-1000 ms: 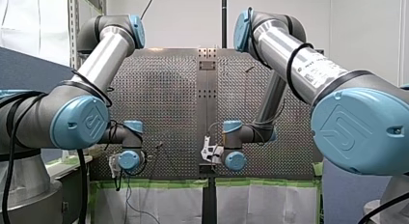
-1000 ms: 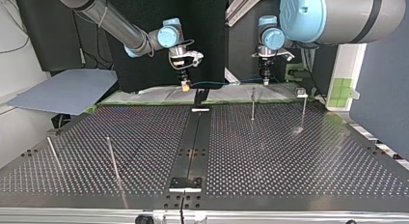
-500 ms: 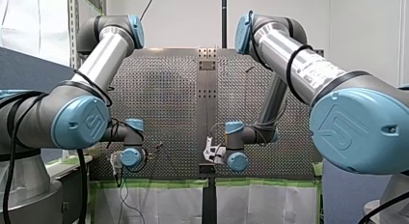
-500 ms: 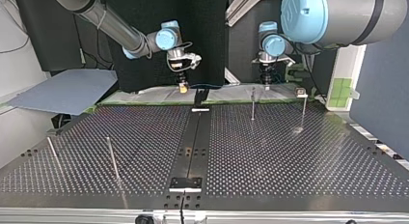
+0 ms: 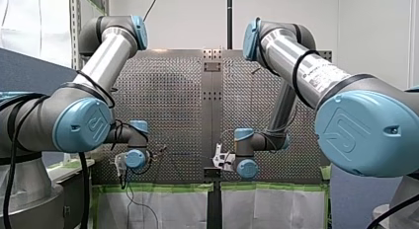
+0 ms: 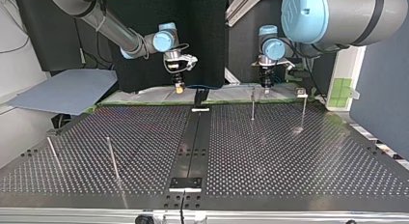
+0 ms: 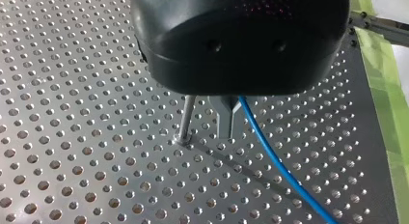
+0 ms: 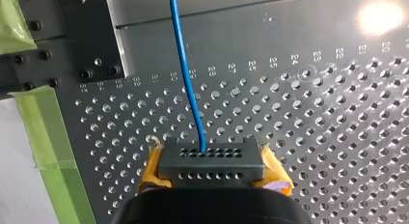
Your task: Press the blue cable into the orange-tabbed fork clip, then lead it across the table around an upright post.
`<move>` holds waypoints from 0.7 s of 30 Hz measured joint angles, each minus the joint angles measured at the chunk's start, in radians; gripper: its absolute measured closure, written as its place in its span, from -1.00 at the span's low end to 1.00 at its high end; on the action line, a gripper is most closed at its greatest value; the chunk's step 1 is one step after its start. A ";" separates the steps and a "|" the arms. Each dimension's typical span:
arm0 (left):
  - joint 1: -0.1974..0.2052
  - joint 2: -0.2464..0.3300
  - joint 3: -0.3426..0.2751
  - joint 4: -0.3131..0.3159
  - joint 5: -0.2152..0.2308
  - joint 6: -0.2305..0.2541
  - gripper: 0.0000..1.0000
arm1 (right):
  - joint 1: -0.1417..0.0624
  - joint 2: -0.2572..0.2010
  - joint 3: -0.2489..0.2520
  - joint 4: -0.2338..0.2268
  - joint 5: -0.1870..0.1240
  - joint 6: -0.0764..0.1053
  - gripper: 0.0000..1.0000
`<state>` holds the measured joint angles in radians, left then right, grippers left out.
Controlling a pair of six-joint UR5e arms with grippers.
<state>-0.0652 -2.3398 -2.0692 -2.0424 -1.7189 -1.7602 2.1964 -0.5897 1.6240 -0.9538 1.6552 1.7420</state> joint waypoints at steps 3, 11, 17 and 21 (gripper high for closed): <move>0.001 0.000 0.011 -0.009 0.000 -0.001 1.00 | -0.004 0.002 -0.006 0.003 -0.001 0.001 1.00; 0.006 0.000 0.038 -0.034 0.005 -0.004 1.00 | -0.014 0.004 -0.016 0.007 -0.002 0.002 1.00; 0.007 0.000 0.065 -0.066 0.016 -0.005 1.00 | -0.026 0.005 -0.020 0.010 -0.003 0.002 1.00; 0.011 0.000 0.073 -0.071 0.028 -0.013 1.00 | -0.034 0.008 -0.020 0.009 -0.003 0.002 1.00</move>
<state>-0.0540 -2.3398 -1.9957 -2.1135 -1.6905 -1.7732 2.1626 -0.5819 1.6041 -0.9450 1.6522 1.7443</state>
